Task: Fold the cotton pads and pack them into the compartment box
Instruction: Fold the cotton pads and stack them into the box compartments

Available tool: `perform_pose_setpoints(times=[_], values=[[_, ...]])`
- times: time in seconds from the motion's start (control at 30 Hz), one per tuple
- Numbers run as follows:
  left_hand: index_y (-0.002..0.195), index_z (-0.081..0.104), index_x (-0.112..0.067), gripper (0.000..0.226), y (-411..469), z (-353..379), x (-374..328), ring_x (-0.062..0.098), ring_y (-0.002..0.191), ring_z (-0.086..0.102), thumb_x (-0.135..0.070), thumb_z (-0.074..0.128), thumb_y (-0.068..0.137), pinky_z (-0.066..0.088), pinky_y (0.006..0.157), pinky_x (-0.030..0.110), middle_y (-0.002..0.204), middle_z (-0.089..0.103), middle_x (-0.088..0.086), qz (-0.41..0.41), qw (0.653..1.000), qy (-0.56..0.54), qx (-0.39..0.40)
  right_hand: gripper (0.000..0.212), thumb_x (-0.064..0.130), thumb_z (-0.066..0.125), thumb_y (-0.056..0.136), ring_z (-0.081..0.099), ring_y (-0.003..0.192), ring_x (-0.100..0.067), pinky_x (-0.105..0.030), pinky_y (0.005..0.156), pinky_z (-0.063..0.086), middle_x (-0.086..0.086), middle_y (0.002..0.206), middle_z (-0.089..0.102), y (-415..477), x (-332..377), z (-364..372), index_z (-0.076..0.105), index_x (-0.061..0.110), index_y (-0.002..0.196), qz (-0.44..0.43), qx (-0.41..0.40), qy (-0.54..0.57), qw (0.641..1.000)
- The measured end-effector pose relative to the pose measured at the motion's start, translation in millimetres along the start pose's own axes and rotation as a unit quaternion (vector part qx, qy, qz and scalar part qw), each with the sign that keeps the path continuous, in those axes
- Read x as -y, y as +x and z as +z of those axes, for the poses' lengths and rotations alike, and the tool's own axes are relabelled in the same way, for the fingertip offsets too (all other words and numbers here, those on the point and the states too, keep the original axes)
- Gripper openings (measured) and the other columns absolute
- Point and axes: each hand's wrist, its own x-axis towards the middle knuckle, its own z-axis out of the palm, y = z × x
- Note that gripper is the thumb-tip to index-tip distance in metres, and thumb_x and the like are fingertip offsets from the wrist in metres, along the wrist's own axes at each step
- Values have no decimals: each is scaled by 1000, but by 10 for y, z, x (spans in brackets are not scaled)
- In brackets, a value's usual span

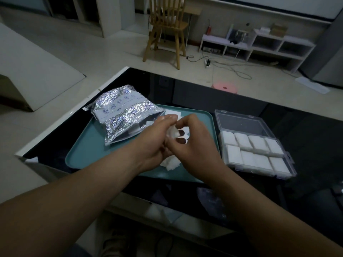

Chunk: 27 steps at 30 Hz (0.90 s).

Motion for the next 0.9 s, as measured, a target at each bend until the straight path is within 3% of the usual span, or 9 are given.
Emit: perform_pose_setpoints(times=[0.07,0.17,0.33,0.43,0.53,0.6,0.67,0.77,0.9], values=[[114,65,-18,28,-13,-75,-91,18,70,63,-42,57,102,54,55,27,94,63,7,-38,999,-19,2,42,54,74,78,54,113,-13,-44,96,48,13,115,58,-4,-32,-64,52,30,105,-17,32,15,999],[121,65,-19,46,-73,-90,-133,21,82,66,-59,54,99,56,67,32,107,65,9,-80,993,-18,80,49,52,81,72,53,123,-8,-37,98,49,15,132,57,32,-70,-106,50,31,103,-32,79,18,996],[132,54,-24,42,-100,-31,-92,16,85,62,-53,46,103,54,60,24,102,69,7,-76,991,0,111,48,50,81,68,61,101,-23,-52,82,55,13,105,58,93,-89,-14,47,30,94,-60,81,27,995],[138,55,-18,65,-43,-90,-69,23,95,55,-69,41,100,54,67,30,116,53,15,-85,994,1,73,42,43,81,73,57,106,-20,-50,88,50,9,110,62,64,-92,-35,50,24,95,-93,61,11,994],[133,57,-20,70,-21,-130,-44,26,87,64,-76,41,95,59,66,35,104,55,15,-100,991,-14,83,39,40,81,77,57,111,-18,-49,94,49,9,114,64,45,-107,-48,52,23,96,-108,62,-1,992],[132,62,-21,62,-15,-145,-40,29,113,68,-70,50,96,60,79,41,121,62,12,-93,995,-7,47,40,46,80,79,56,112,-14,-39,95,49,10,116,63,57,-93,-42,54,22,98,-98,80,4,992],[125,68,-25,40,-15,-178,-79,20,92,72,-54,55,102,62,70,34,109,68,7,-52,998,-23,-30,33,45,77,88,59,112,-7,-28,94,48,11,118,65,123,-52,-86,59,22,102,-40,55,52,996],[106,70,-24,16,-30,-295,-201,13,64,56,-37,61,102,56,57,24,80,56,3,-9,993,-75,-96,15,37,66,100,63,94,-2,-25,81,48,12,102,68,299,-99,-254,65,22,102,58,-8,48,997],[91,58,-23,13,-57,-376,-234,15,65,57,-18,61,102,49,49,20,89,59,8,2,992,-47,-114,11,27,67,98,69,95,-15,-33,84,54,8,100,74,343,-240,-209,77,23,102,111,176,-116,971]])
